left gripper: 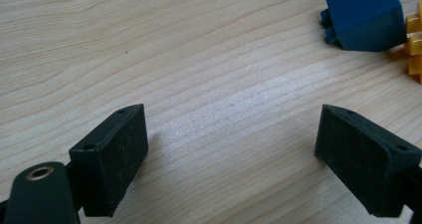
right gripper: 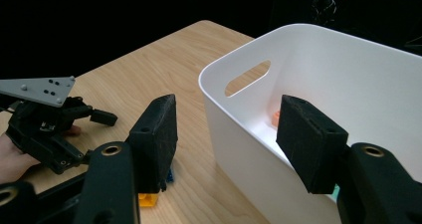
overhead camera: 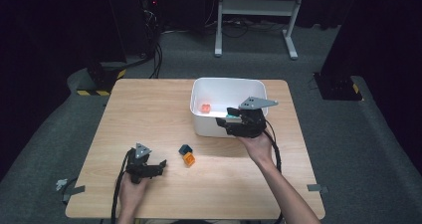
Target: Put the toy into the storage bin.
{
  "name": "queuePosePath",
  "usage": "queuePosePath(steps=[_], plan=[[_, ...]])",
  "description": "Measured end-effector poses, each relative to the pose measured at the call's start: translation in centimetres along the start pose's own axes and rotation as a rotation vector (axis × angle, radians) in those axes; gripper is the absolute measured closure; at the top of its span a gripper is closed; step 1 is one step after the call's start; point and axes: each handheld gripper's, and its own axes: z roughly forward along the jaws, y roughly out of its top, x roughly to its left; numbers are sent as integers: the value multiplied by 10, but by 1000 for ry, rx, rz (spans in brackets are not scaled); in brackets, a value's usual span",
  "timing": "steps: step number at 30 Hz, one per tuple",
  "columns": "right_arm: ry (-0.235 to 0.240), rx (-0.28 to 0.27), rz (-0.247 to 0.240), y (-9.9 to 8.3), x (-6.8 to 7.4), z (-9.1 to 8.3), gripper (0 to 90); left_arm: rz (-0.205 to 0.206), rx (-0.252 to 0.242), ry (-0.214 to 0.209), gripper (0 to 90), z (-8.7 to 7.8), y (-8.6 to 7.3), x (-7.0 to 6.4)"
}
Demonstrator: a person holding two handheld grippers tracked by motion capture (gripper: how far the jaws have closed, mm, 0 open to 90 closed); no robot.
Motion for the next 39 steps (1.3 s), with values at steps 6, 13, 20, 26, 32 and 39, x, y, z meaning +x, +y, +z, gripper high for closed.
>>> queuePosePath(steps=[6,13,20,26,32,39], plan=[[16,2,8,-9,5,1,418,0,0,0,131,0,0,0],[38,17,7,-23,15,11,433,0,0,0,131,0,0,0],[67,48,7,-36,27,24,434,-1,0,1,131,0,0,0],[79,72,5,-50,35,37,434,-1,0,0,131,0,0,0],[93,95,11,-64,41,48,432,-1,0,1,131,0,0,0],[111,119,17,-76,49,61,429,-1,0,1,131,0,0,0]])
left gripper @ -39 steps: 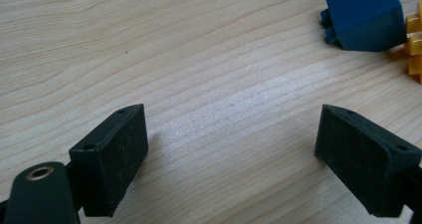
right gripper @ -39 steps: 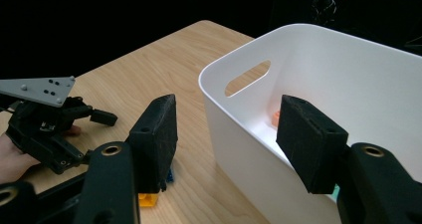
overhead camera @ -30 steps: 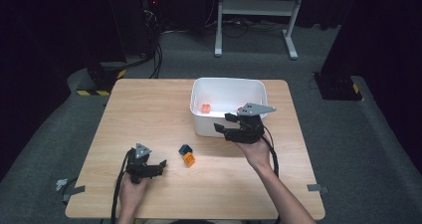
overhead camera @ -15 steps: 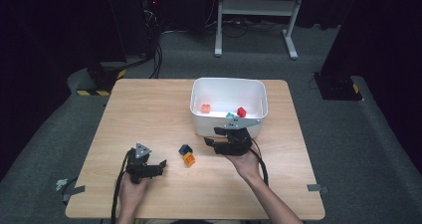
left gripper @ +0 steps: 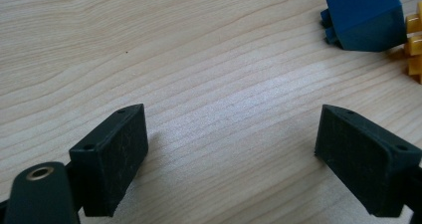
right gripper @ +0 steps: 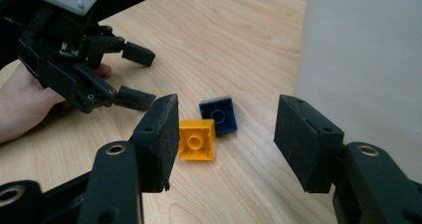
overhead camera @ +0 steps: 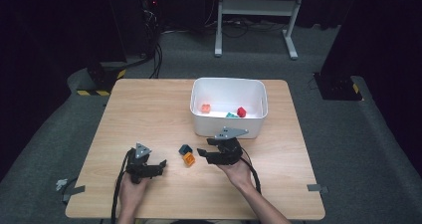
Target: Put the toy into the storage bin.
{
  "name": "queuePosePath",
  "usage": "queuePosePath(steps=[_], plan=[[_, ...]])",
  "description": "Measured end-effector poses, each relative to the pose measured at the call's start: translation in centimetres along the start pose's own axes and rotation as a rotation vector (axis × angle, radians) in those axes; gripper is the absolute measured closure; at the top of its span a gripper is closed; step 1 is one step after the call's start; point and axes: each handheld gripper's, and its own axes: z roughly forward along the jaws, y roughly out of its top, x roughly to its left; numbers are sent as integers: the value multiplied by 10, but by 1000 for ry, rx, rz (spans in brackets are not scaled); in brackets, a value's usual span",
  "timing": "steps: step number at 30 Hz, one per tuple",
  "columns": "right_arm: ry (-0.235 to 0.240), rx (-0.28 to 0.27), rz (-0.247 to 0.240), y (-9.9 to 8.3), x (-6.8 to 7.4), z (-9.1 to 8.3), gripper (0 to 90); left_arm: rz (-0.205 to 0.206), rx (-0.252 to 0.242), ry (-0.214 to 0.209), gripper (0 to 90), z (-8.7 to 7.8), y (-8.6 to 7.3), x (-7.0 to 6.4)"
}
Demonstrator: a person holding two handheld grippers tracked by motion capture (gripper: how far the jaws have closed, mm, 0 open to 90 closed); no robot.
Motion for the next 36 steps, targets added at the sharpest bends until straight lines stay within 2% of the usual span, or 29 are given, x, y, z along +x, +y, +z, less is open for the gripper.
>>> queuePosePath(steps=[13,20,24,36], plan=[[28,81,-19,-15,16,37,423,0,0,0,131,0,0,0],[34,116,-5,-20,19,54,423,0,0,0,131,0,0,0],[30,136,2,-21,19,62,420,-1,-1,0,131,0,0,0],[17,148,10,-23,19,72,427,-1,0,0,131,0,0,0]])
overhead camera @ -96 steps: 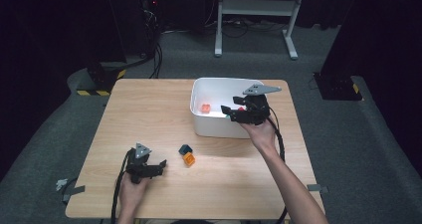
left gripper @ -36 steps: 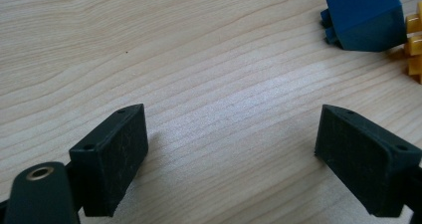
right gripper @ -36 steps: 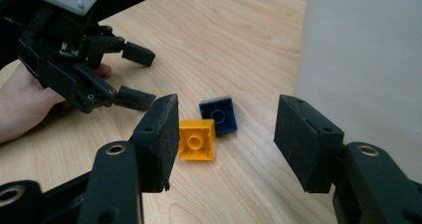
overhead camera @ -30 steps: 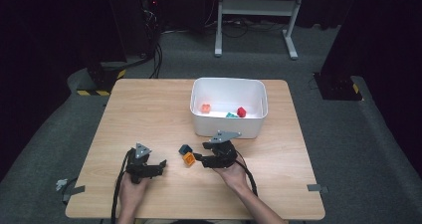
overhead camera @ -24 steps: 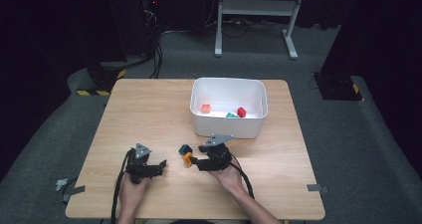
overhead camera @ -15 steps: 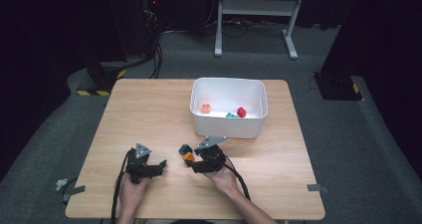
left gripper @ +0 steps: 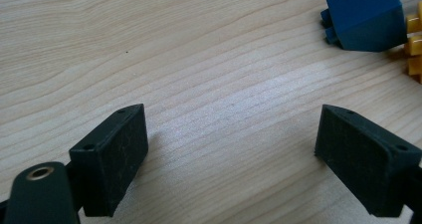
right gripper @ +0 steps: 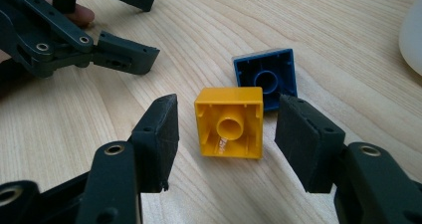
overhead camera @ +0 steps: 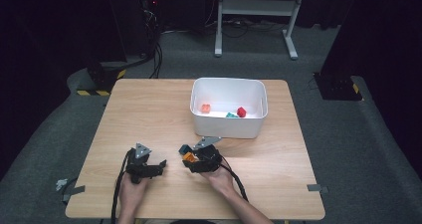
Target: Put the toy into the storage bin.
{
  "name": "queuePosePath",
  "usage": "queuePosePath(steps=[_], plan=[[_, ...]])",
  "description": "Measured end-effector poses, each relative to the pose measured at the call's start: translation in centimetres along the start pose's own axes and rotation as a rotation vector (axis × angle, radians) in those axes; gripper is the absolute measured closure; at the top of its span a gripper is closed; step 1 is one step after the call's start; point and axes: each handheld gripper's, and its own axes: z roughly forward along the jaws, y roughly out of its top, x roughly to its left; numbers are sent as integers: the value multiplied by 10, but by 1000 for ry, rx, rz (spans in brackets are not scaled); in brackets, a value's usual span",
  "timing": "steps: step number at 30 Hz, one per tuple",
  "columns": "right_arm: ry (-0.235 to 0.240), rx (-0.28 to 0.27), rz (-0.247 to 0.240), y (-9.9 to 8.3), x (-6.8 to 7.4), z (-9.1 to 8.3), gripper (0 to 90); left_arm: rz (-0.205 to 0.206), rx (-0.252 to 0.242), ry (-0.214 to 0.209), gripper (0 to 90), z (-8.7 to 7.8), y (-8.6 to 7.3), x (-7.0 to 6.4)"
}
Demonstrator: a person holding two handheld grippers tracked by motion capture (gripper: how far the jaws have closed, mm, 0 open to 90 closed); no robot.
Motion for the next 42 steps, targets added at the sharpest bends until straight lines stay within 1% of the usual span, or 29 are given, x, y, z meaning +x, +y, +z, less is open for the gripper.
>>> queuePosePath(steps=[5,9,13,14,24,25,29,42], plan=[[-4,14,-7,-1,1,4,454,0,0,0,131,0,0,0],[-24,25,-25,-1,2,7,509,0,0,0,131,0,0,0],[-40,32,-31,-1,5,7,563,0,0,0,131,0,0,0],[-42,33,-25,-1,5,7,565,0,0,0,131,0,0,0],[-44,21,-34,-2,5,2,583,0,0,0,131,0,0,0],[-42,19,-27,-2,5,0,583,0,0,0,131,0,0,0],[-37,5,-24,-1,3,-5,584,0,0,0,131,0,0,0],[-41,-20,-30,0,-6,-26,585,0,0,0,131,0,0,0]])
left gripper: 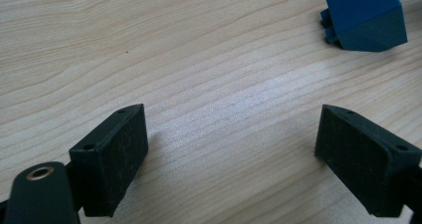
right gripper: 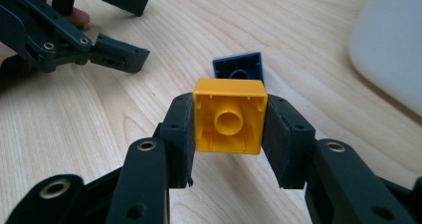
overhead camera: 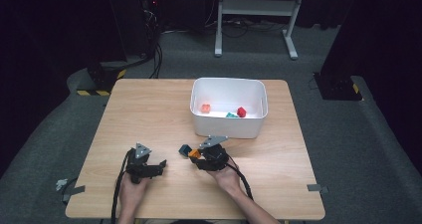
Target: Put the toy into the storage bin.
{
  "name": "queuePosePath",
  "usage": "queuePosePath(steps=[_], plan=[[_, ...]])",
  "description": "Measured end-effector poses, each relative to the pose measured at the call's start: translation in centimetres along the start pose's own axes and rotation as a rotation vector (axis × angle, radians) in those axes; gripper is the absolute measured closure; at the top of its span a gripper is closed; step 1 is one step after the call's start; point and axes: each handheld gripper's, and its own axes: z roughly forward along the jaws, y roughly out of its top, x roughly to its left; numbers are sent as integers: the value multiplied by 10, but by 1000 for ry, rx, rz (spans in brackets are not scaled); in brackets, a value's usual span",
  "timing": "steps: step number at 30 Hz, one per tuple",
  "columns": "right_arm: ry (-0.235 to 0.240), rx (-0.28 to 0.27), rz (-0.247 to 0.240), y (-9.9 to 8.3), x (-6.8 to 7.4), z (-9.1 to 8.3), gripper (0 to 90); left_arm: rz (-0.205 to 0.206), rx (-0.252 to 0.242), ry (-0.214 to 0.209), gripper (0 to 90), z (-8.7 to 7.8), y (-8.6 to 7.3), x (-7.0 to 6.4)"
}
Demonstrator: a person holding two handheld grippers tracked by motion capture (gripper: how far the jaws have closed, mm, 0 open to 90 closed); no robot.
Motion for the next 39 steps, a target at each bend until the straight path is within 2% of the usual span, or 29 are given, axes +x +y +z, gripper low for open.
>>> queuePosePath(steps=[11,20,26,39], plan=[[-16,-36,3,6,-13,-25,585,0,0,0,131,0,0,0],[-31,-62,28,9,-25,-42,585,0,0,0,131,0,0,0],[-53,-91,17,15,-32,-59,585,0,0,0,131,0,0,0],[-52,-130,41,23,-44,-84,585,0,0,0,131,0,0,0]])
